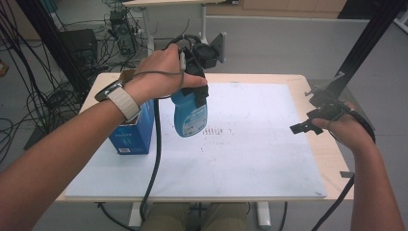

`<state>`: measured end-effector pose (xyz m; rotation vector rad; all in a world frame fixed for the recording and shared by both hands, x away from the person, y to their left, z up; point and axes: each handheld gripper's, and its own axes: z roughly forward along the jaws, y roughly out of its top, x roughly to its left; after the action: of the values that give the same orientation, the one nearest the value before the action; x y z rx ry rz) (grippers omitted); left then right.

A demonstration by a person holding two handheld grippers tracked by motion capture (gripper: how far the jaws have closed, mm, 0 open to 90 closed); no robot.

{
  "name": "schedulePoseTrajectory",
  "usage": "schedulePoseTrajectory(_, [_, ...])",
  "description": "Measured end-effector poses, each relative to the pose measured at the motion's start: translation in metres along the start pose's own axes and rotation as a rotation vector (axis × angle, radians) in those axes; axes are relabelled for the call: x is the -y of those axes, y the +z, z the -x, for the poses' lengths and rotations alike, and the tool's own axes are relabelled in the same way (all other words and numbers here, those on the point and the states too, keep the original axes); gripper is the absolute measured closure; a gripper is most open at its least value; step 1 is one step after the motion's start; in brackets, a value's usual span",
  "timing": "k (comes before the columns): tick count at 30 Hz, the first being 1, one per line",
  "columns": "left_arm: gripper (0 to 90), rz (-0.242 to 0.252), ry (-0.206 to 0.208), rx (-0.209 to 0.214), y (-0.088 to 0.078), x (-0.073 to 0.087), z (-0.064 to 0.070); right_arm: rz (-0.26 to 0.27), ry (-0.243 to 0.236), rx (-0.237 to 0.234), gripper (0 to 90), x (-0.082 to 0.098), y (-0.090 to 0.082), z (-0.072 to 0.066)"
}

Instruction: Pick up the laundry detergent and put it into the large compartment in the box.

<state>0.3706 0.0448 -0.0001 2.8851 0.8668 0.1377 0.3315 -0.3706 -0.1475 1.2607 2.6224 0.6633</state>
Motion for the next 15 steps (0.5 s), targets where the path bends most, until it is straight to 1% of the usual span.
schedulePoseTrajectory(2, [38.8, -0.001, -0.025, 0.0, -0.002, 0.0, -0.003, -0.001, -0.007, 0.0, 8.2, -0.002, 0.0, -0.001])
schedulePoseTrajectory(5, [38.8, 0.006, -0.048, 0.0, -0.006, 0.001, -0.007, -0.002, -0.018, 0.001, 8.2, -0.005, -0.001, -0.001])
schedulePoseTrajectory(7, [38.8, 0.013, -0.083, 0.003, -0.009, 0.003, -0.013, 0.003, -0.023, 0.002, 8.2, -0.006, -0.002, 0.0])
schedulePoseTrajectory(13, [38.8, -0.004, -0.158, -0.003, -0.017, 0.003, -0.025, 0.006, -0.034, 0.003, 8.2, -0.01, 0.0, 0.0])
schedulePoseTrajectory(15, [38.8, 0.008, -0.186, -0.014, -0.021, 0.006, -0.027, 0.006, -0.041, 0.001, 8.2, -0.012, 0.002, 0.0])
